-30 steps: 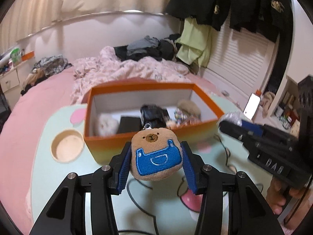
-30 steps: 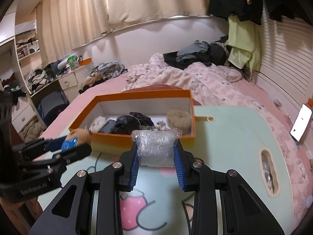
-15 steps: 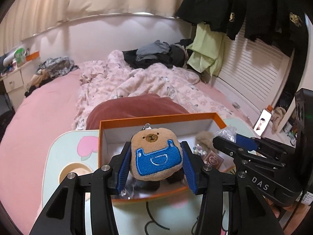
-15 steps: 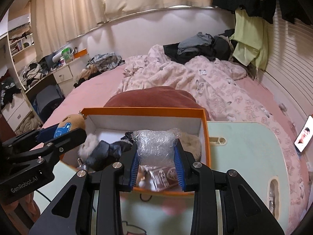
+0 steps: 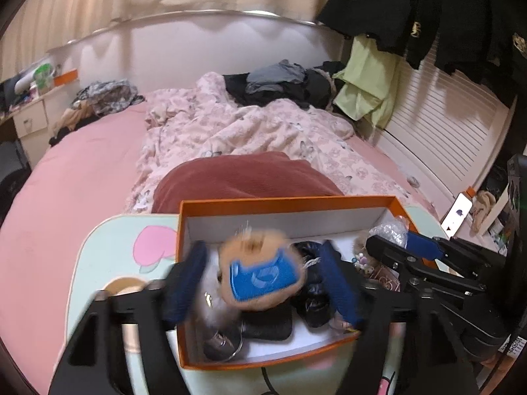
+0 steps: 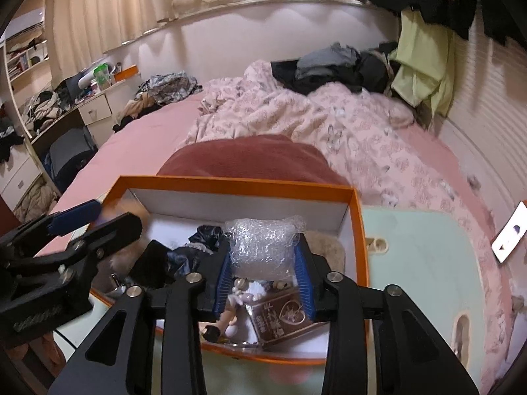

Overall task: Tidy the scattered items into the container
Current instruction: 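Carry bubble-wrap bag and bear plush over box, open both tools into it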

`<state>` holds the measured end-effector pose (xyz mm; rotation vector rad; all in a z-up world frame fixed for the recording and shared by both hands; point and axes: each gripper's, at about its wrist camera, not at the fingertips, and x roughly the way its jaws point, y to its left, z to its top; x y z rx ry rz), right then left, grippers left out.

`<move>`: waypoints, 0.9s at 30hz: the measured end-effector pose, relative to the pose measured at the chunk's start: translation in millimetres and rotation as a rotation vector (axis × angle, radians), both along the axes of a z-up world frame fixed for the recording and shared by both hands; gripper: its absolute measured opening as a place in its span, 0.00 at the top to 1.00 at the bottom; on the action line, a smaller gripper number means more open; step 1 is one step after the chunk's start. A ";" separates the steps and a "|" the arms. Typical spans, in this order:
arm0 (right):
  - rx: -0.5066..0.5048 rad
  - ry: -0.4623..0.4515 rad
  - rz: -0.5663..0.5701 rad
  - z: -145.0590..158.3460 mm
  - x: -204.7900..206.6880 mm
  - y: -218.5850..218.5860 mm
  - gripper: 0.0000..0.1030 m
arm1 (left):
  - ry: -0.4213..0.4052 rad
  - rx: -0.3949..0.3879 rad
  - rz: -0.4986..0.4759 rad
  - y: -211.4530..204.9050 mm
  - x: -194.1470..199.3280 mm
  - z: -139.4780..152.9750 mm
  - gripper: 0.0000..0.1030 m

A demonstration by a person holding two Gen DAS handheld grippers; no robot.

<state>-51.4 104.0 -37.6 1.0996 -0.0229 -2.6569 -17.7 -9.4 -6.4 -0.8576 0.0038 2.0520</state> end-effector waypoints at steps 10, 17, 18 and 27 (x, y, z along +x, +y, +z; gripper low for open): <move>0.021 0.059 -0.024 7.4 10.2 1.0 0.32 | 0.021 0.010 -0.011 -6.4 8.8 7.2 0.22; 0.031 0.073 -0.021 10.6 17.5 -0.2 0.32 | 0.010 0.012 -0.011 -12.9 11.0 6.8 0.22; 0.030 0.074 -0.022 11.4 19.4 0.1 0.32 | 0.006 0.013 -0.011 -13.4 11.5 6.9 0.22; 0.007 0.120 -0.024 10.5 80.1 9.0 0.32 | -0.012 0.054 -0.032 -50.1 61.8 -15.3 0.04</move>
